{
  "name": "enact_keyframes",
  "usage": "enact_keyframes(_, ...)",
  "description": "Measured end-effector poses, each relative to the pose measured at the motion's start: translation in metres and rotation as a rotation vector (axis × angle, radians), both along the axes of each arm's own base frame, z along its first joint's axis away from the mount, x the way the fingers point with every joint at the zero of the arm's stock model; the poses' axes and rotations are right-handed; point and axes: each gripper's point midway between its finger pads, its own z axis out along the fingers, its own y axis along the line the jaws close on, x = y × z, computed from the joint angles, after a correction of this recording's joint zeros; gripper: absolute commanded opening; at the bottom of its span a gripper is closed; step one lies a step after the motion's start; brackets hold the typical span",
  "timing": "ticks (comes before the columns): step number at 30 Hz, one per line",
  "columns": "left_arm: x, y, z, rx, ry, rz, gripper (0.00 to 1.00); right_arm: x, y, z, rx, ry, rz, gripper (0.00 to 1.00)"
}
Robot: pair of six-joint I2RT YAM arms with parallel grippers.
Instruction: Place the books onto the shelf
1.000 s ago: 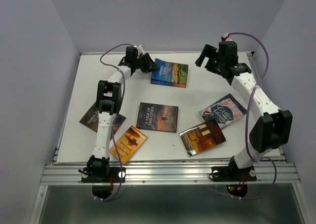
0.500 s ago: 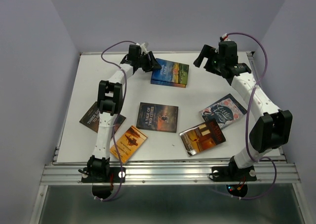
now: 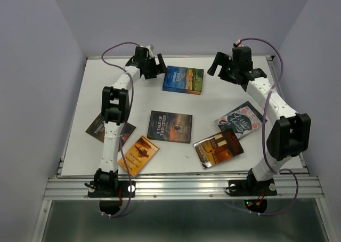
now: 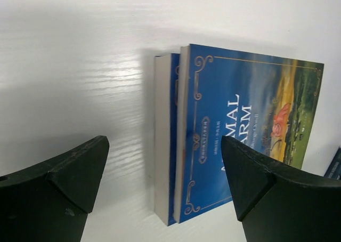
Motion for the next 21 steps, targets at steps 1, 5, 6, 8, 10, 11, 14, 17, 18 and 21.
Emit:
enact_keyframes(1,0.000,0.004,-0.001,0.008,0.008,0.008,0.99,0.001,0.000,-0.003,-0.002,0.007,0.000,1.00)
enact_keyframes(5,0.002,0.015,-0.003,0.023,0.016,0.029,0.99,0.009,-0.009,-0.026,-0.049,0.043,-0.047,1.00)
enact_keyframes(6,0.002,0.017,-0.004,0.027,0.019,0.034,0.99,0.013,-0.013,-0.034,-0.071,0.056,-0.069,1.00)
enact_keyframes(8,0.002,0.020,-0.005,0.032,0.023,0.042,0.99,0.024,-0.023,-0.053,-0.129,0.082,-0.113,1.00)
enact_keyframes(10,0.001,0.024,-0.004,0.036,0.026,0.051,0.99,0.032,-0.030,-0.070,-0.181,0.111,-0.131,1.00)
enact_keyframes(11,0.001,0.025,-0.002,0.036,0.024,0.053,0.99,0.038,-0.033,-0.080,-0.215,0.127,-0.138,1.00)
enact_keyframes(14,0.001,0.025,0.002,0.035,0.013,0.050,0.99,0.050,-0.038,-0.108,-0.286,0.176,-0.125,1.00)
enact_keyframes(17,0.001,0.024,0.005,0.027,0.007,0.038,0.99,0.066,-0.037,-0.131,-0.338,0.204,-0.088,1.00)
enact_keyframes(18,0.001,0.023,0.006,0.024,0.004,0.031,0.99,0.071,-0.036,-0.139,-0.351,0.212,-0.077,1.00)
enact_keyframes(21,-0.001,0.020,0.007,0.012,0.006,0.015,0.99,0.081,-0.034,-0.156,-0.379,0.228,-0.050,1.00)
